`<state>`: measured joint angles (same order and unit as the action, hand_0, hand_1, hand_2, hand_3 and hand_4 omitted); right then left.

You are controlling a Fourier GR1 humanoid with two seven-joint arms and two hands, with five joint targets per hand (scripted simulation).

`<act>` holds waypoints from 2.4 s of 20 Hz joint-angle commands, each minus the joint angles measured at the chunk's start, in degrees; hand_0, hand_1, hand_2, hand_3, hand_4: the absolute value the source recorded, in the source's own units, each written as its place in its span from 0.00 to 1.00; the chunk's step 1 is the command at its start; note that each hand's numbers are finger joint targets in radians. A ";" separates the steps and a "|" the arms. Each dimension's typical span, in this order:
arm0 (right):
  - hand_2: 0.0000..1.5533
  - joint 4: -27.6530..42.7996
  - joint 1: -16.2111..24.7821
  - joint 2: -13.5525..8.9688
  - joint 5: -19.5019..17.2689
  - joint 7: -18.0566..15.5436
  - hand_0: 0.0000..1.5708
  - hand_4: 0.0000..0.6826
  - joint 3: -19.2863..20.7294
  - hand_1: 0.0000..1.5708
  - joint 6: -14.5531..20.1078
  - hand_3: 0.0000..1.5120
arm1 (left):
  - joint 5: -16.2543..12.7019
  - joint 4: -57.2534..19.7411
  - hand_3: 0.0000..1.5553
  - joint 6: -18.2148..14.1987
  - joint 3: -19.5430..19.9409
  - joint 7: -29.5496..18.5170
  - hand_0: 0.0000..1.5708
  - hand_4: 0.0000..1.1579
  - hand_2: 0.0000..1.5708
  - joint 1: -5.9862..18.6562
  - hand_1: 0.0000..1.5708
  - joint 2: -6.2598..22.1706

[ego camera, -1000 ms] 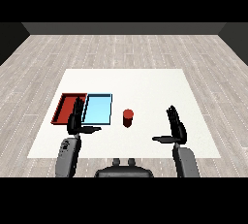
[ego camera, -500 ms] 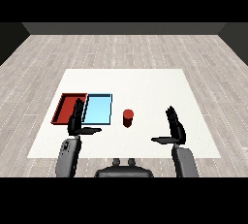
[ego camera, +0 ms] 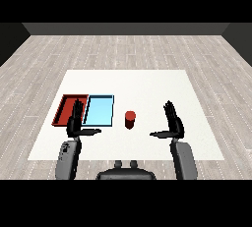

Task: Pick the red can and put it in the red box

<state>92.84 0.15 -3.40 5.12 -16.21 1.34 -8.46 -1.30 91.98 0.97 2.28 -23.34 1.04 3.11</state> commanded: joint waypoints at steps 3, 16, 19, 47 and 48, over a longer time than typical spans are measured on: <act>0.00 -5.05 -5.28 1.56 2.07 2.02 0.00 0.00 0.64 0.00 0.36 0.00 | 0.22 -1.27 0.00 0.76 0.15 -3.04 0.00 0.00 0.00 -1.91 0.00 -0.13; 0.00 -16.13 -12.74 3.39 5.64 -0.85 0.00 0.00 -8.18 0.00 7.83 0.00 | -0.23 2.23 0.00 1.50 -0.92 -3.22 0.00 0.00 0.00 -5.86 0.00 -0.95; 0.00 -19.61 -9.84 3.39 4.03 -6.33 0.00 0.00 -9.04 0.00 7.50 0.00 | -3.19 2.00 0.00 3.52 2.03 1.05 0.00 0.00 0.00 -2.27 0.00 1.63; 0.00 -42.03 -25.23 3.40 23.30 -17.99 0.00 0.00 -25.17 0.00 21.24 0.00 | -4.41 0.51 0.00 2.31 2.73 3.66 0.00 0.00 0.00 2.84 0.00 1.01; 0.00 -41.47 -22.55 3.40 20.39 -17.69 0.00 0.00 -23.05 0.00 18.50 0.00 | -2.19 3.75 0.00 2.00 0.06 1.12 0.00 0.00 0.00 -3.06 0.00 -0.48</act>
<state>55.08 -19.86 0.00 24.09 -33.18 -21.33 10.16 -4.11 90.90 3.43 3.61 -23.97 1.22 2.97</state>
